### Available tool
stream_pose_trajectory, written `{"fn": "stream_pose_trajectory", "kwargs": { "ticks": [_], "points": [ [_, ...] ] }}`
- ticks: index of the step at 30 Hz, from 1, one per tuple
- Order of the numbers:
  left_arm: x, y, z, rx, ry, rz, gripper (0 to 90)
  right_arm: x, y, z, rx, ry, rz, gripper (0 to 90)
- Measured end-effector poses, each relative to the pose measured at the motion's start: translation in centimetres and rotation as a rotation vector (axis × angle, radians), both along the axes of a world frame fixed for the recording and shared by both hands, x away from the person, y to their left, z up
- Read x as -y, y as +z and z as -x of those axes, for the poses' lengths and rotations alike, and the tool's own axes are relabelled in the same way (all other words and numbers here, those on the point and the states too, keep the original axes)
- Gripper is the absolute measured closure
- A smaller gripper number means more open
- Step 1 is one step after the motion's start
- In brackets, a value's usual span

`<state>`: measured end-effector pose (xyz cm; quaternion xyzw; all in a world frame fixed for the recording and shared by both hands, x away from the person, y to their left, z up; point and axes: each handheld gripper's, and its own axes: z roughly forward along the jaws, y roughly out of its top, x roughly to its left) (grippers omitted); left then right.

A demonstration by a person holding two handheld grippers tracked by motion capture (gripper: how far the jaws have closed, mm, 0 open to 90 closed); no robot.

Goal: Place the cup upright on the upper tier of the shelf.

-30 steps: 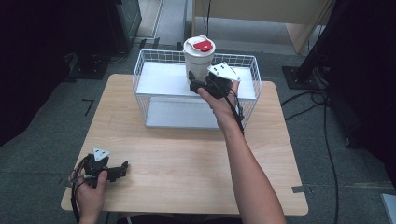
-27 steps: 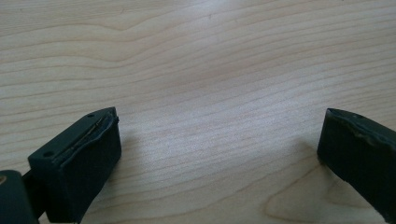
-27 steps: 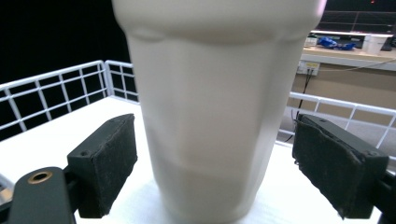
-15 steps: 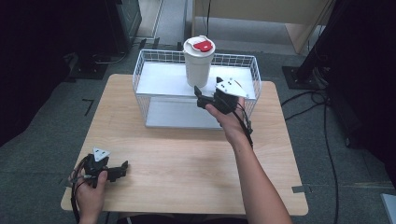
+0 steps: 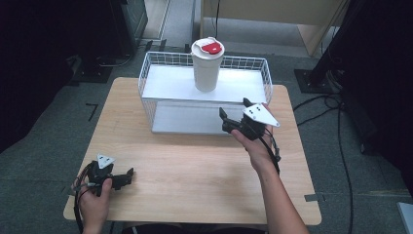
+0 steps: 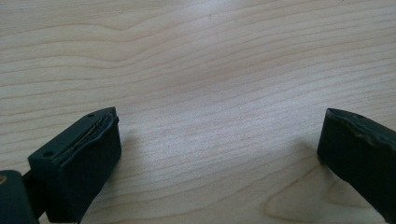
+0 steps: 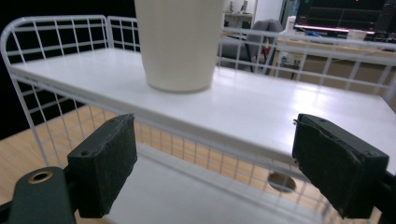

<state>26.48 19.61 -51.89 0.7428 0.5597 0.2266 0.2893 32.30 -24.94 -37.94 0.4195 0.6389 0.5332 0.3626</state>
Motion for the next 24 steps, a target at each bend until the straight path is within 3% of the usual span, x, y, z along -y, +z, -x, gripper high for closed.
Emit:
{"fn": "stream_pose_trajectory", "kwargs": {
  "ticks": [7,17,24],
  "points": [
    [0.0,0.0,0.0,0.001,0.001,0.002,0.0,3.3,-2.4,2.7,-0.032,-0.055,-0.015,14.3],
    [0.0,0.0,0.0,-0.001,0.000,0.000,0.0,6.5,-4.8,5.0,-0.077,-0.111,-0.017,14.2],
    [0.0,0.0,0.0,0.000,0.001,0.002,0.0,9.5,-7.3,6.7,-0.150,-0.163,-0.030,8.9]
  ]
}}
